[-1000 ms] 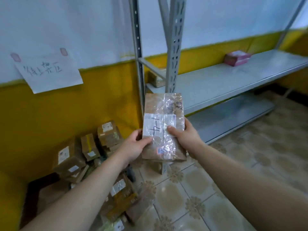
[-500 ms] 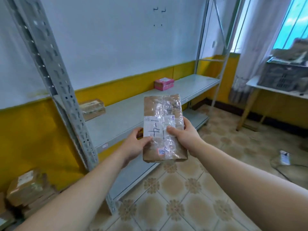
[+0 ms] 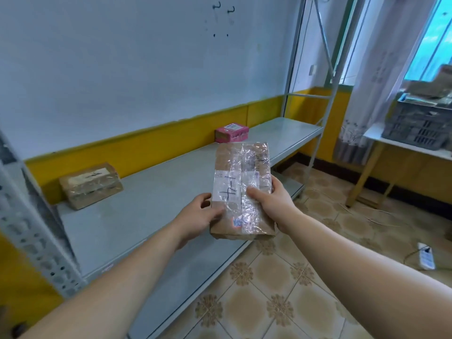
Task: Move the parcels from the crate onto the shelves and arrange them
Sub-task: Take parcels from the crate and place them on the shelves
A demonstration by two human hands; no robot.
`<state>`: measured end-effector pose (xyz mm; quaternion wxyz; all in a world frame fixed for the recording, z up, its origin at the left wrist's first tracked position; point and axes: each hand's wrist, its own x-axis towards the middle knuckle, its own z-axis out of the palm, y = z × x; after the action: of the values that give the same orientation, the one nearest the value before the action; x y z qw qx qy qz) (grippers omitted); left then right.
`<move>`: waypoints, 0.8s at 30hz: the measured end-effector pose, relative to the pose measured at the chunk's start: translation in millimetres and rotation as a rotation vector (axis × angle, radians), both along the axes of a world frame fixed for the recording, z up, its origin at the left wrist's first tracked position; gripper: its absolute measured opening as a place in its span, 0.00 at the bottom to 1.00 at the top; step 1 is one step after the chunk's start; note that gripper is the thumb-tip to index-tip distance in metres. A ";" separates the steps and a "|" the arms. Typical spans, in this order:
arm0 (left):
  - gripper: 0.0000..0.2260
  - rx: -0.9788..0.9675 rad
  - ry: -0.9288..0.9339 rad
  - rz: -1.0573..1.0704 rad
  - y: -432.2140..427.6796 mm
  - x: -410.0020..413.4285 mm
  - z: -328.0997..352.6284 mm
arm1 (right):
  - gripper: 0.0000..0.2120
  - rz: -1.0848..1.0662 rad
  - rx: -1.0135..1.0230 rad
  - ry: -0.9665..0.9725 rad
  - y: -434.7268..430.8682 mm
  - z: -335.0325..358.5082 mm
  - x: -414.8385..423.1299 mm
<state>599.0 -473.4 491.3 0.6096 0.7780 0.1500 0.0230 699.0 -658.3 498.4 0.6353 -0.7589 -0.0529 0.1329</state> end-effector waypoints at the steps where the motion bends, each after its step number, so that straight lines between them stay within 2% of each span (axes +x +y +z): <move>1: 0.25 0.001 0.003 0.011 10.8 16.0 -1.5 | 0.44 0.002 -0.001 0.005 12.5 -2.2 18.1; 4: 0.22 0.031 0.035 0.032 42.6 55.6 -2.5 | 0.41 0.021 -0.018 0.026 49.0 -4.0 60.3; 6: 0.23 0.051 0.062 0.053 66.0 74.8 -4.7 | 0.39 0.038 -0.020 0.037 72.8 -6.8 85.1; 8: 0.25 0.082 0.109 0.089 89.7 89.5 -8.4 | 0.39 0.071 -0.018 0.064 99.0 -10.4 107.0; 12: 0.19 0.097 0.159 0.151 133.5 112.3 -26.1 | 0.42 0.190 -0.028 0.105 161.5 -28.9 149.0; 15: 0.22 0.123 0.208 0.254 168.9 121.1 -48.3 | 0.42 0.299 -0.062 0.143 212.8 -48.0 174.1; 19: 0.28 0.195 0.341 0.427 213.4 121.8 -82.5 | 0.49 0.443 -0.121 0.189 279.0 -83.9 207.7; 20: 0.29 0.234 0.384 0.459 224.7 121.0 -92.3 | 0.45 0.471 -0.137 0.200 294.0 -91.8 215.6; 23: 0.29 0.373 0.591 0.513 254.6 113.2 -121.5 | 0.21 0.521 -0.181 0.192 331.2 -112.5 233.7; 24: 0.30 0.432 0.661 0.520 262.2 108.9 -131.2 | 0.18 0.520 -0.173 0.216 342.1 -120.9 239.1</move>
<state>707.9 -211.2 360.1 0.3273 0.7894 0.5176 -0.0433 938.1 -316.3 377.5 0.5147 -0.7528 -0.1659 0.3752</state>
